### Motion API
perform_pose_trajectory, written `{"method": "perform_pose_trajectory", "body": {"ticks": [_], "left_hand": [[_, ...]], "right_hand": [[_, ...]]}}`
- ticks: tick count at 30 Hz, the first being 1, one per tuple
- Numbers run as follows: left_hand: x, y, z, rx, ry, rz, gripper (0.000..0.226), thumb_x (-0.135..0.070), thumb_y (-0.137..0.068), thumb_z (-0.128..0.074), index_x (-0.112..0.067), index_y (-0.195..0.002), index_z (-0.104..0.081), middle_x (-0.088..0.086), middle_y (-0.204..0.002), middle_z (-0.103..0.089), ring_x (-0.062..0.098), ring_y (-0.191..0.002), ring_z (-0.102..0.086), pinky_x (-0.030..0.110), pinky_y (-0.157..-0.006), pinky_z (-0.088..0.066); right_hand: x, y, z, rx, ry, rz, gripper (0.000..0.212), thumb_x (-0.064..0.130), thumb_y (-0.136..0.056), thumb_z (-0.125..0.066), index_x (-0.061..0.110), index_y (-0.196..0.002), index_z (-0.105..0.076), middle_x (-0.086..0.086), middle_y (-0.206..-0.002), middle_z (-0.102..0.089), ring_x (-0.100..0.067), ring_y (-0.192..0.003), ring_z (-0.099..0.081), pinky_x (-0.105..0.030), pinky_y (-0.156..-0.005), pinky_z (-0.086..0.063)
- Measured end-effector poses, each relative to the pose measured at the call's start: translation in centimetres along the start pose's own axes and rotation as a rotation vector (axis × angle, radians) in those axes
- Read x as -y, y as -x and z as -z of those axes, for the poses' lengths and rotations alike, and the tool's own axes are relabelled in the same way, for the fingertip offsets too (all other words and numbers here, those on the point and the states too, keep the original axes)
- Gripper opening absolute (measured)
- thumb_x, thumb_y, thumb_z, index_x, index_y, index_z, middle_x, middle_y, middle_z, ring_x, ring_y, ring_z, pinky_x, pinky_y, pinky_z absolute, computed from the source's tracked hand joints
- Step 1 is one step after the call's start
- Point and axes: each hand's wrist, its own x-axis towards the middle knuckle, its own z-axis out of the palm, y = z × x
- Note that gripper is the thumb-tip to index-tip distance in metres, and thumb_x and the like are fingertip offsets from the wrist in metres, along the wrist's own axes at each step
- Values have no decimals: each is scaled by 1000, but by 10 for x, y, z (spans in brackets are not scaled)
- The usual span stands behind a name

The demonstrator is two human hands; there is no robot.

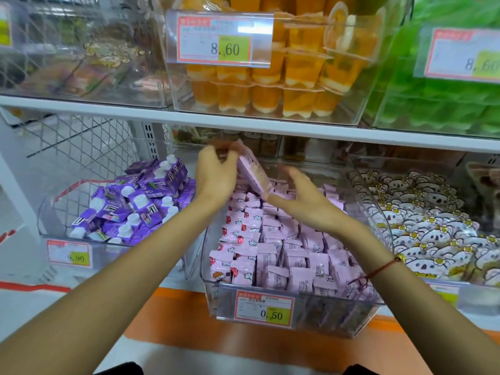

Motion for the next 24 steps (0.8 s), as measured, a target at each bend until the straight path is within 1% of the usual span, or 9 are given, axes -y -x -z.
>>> {"method": "perform_pose_trajectory", "body": {"ticks": [2,7,9,13,15,18,20,22,24], "left_hand": [[-5,14,9,30,228,155,18,-21,-95,-55,-5,-101,-62,5,-89,-67,16,-82,-64,19,-60,-56],[-11,47,26,136,347,322,29,-23,-95,-55,-1,-111,-61,11,-94,-68,13,-78,-65,17,-55,-55],[-15,52,33,131,306,279,29,-28,-95,-53,-4,-109,-60,9,-96,-68,16,-83,-66,20,-55,-56],[-19,54,40,237,110,126,26,-29,-95,-51,-18,-118,-57,4,-116,-64,14,-107,-62,36,-91,-53],[-20,54,41,317,96,91,30,-21,-94,-54,-18,-124,-57,4,-119,-64,12,-107,-62,33,-90,-54],[-20,52,42,344,119,64,28,-16,-93,-56,-15,-120,-62,6,-114,-67,13,-103,-63,25,-80,-57],[-18,51,42,320,141,52,27,-14,-92,-58,-12,-118,-64,8,-112,-68,19,-105,-64,30,-86,-56],[-17,50,41,281,149,31,27,-12,-91,-60,-10,-117,-64,8,-112,-68,20,-106,-64,35,-91,-54],[-16,51,40,208,177,10,26,-14,-90,-61,-10,-116,-64,5,-109,-69,12,-98,-67,30,-82,-57]], "right_hand": [[13,5,-7,-52,-48,98,78,39,-81,-71,24,-144,-28,0,-147,-33,-9,-120,-41,-1,-84,-37],[27,17,-23,-261,-86,292,34,24,-79,-74,22,-109,-57,9,-101,-63,-2,-90,-58,-18,-73,-48],[27,18,-21,-168,-298,164,26,23,-82,-72,20,-107,-64,9,-98,-68,1,-81,-61,-12,-65,-46],[31,18,-13,231,-966,-264,28,34,-90,-57,12,-104,-69,-7,-87,-68,-18,-73,-58,-20,-57,-43],[31,19,-11,291,-1079,-293,31,34,-92,-53,10,-106,-67,-5,-83,-67,-14,-67,-58,-23,-62,-45],[30,20,-10,348,-1087,-252,34,34,-97,-45,10,-116,-60,-7,-89,-71,-13,-69,-66,-24,-64,-54],[28,20,-9,377,-1038,-210,35,37,-97,-42,15,-116,-60,-7,-98,-72,-15,-78,-68,-26,-73,-55],[27,20,-8,376,-973,-155,40,41,-91,-48,17,-120,-60,-6,-107,-70,-18,-90,-67,-27,-75,-53],[26,19,-5,311,-849,-121,45,37,-82,-59,17,-122,-59,-8,-110,-67,-20,-95,-65,-28,-73,-50]]}}
